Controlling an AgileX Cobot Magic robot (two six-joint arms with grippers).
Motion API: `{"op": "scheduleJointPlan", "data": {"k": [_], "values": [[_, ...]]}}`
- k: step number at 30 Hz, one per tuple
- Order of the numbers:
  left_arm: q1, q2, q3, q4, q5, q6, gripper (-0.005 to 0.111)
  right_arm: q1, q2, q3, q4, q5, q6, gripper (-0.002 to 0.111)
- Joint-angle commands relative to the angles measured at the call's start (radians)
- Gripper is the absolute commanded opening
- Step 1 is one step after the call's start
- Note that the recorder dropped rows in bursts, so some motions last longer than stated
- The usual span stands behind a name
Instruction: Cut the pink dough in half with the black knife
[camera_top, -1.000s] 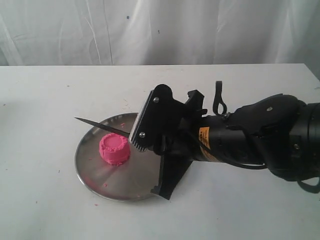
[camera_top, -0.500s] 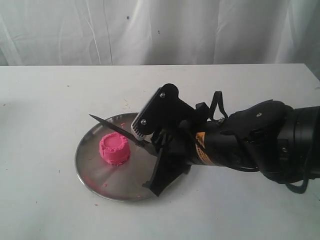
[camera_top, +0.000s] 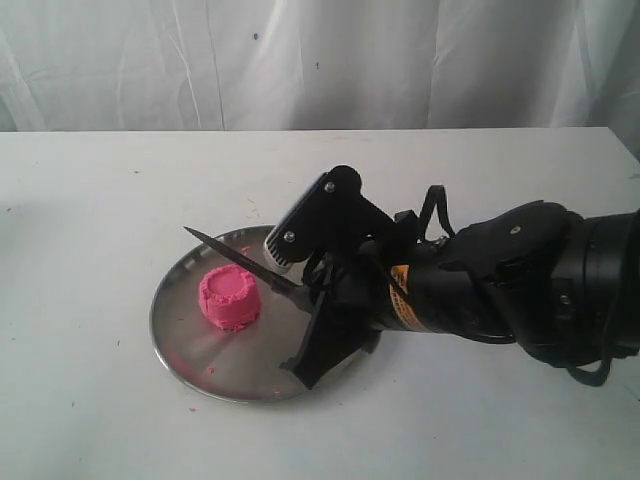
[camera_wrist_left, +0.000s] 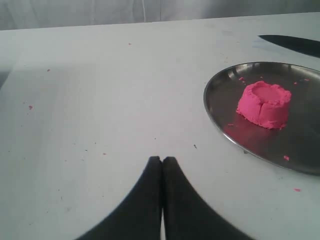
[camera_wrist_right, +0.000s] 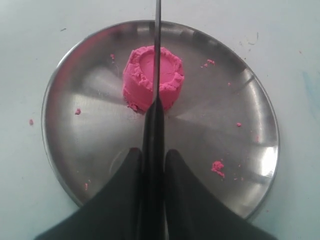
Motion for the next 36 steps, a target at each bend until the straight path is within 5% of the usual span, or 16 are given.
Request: {"op": "scheduleJointPlan", "data": {"k": [1,5,16,22,28,36], "values": [[0.002,-0.005,0.004,-0.068,-0.067,-0.087,0.0,0.003,0.041,-0.034,-0.01,0.008,-0.003,0.0],[0.002,-0.005,0.004,-0.099,-0.177,-0.215,0.0,0.003,0.091,-0.072,-0.01,0.01,-0.053,0.0],[-0.011,-0.005,-0.123,-0.217,-0.091,-0.555,0.0,0.003,0.191,-0.139,-0.01,0.075,-0.134,0.0],[-0.072,0.043,-0.377,-0.263,0.141,-0.256,0.0,0.003,0.225,-0.14,-0.01,0.07,-0.134,0.0],[-0.081,0.349,-0.513,-0.387,0.359,-0.002,0.0,0.003,0.237,-0.14,-0.01,0.075,-0.134,0.0],[-0.081,0.781,-0.647,-0.595,0.325,0.346,0.0,0.003,0.237,-0.14,-0.01,0.065,-0.134,0.0]]}}
